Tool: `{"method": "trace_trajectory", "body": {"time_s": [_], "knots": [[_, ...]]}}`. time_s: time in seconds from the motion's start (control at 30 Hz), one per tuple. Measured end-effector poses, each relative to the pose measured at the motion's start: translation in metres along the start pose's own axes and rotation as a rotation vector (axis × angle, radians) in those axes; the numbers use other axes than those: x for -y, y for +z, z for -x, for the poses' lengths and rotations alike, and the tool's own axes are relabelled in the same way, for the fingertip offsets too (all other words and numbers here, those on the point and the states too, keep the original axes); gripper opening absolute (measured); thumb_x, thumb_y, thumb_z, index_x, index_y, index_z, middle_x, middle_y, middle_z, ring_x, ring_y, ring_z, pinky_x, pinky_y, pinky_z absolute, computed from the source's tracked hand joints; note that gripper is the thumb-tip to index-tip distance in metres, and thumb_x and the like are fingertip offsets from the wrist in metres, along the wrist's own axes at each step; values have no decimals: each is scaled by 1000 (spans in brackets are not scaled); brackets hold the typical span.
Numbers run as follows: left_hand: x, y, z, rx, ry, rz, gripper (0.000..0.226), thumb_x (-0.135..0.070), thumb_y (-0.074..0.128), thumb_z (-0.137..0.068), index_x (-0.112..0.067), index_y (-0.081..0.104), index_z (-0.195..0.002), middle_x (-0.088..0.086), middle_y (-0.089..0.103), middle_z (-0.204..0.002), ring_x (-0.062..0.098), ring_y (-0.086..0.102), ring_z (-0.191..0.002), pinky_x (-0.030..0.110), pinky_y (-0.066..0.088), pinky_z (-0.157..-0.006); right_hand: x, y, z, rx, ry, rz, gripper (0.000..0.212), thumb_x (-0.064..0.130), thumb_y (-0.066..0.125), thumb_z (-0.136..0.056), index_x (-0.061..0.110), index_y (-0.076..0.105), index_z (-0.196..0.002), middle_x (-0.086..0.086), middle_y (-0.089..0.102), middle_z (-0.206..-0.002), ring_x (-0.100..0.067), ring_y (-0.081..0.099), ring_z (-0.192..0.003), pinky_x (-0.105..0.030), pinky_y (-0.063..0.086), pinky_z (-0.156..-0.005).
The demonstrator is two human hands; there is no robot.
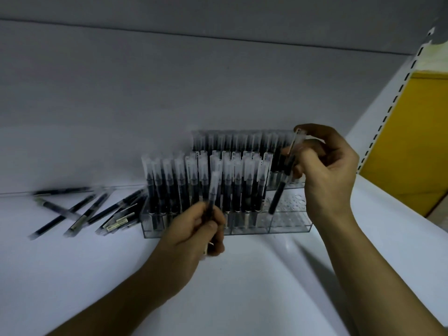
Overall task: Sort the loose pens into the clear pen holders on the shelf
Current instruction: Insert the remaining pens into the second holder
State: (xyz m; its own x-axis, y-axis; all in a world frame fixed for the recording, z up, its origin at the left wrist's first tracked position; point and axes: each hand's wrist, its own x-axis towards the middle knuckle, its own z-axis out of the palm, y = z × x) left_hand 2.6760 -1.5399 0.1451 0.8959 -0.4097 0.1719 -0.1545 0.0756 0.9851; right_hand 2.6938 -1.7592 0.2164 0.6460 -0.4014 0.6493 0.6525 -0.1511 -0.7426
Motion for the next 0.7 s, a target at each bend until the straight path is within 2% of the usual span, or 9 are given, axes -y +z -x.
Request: {"method": "trace_trajectory", "body": {"time_s": [0.1, 0.2, 0.37, 0.47, 0.6, 0.7], "knots": [[-4, 3, 6, 32, 2, -112, 32, -2, 52, -98, -28, 70, -93, 9, 70, -82, 24, 70, -82, 41, 60, -77, -3, -4, -1, -28, -40, 109, 24, 4, 60, -87, 14, 69, -106, -9, 72, -80, -19, 66, -67, -25, 49, -57], [-8, 6, 8, 30, -15, -142, 33, -4, 61, -94, -35, 73, -95, 4, 74, -87, 19, 72, -86, 34, 58, -73, -6, -4, -1, -63, -74, 199, 22, 3, 66, -90, 13, 68, -109, -10, 72, -84, -28, 67, -73, -25, 51, -62], [-10, 5, 5, -4, 38, -156, 30, -8, 71, -84, -34, 75, -98, 3, 74, -89, 25, 70, -81, 34, 60, -69, -7, -3, -1, -47, -81, 268, 23, 6, 68, -91, 14, 68, -113, -1, 73, -88, -12, 69, -74, -17, 50, -64], [-9, 3, 4, -23, 75, -178, 28, -5, 75, -81, -31, 72, -91, 4, 73, -87, 26, 69, -78, 35, 58, -67, -6, -2, 0, -22, -96, 287, 22, 6, 68, -91, 15, 68, -111, 4, 71, -85, -4, 66, -71, -13, 47, -63], [-8, 3, 3, -32, 92, -159, 26, -1, 76, -79, -26, 69, -84, 8, 71, -85, 28, 68, -73, 47, 60, -65, -7, -2, 1, 92, -77, 327, 22, 1, 71, -89, 14, 71, -106, 5, 68, -81, -3, 60, -65, -12, 45, -60], [-9, 4, 3, -40, 102, -153, 23, -3, 75, -79, -24, 68, -84, 8, 71, -84, 26, 68, -73, 49, 60, -64, -10, -2, 1, 177, -45, 382, 27, 0, 72, -84, 18, 71, -105, 6, 67, -81, -3, 60, -66, -12, 47, -62]]}}
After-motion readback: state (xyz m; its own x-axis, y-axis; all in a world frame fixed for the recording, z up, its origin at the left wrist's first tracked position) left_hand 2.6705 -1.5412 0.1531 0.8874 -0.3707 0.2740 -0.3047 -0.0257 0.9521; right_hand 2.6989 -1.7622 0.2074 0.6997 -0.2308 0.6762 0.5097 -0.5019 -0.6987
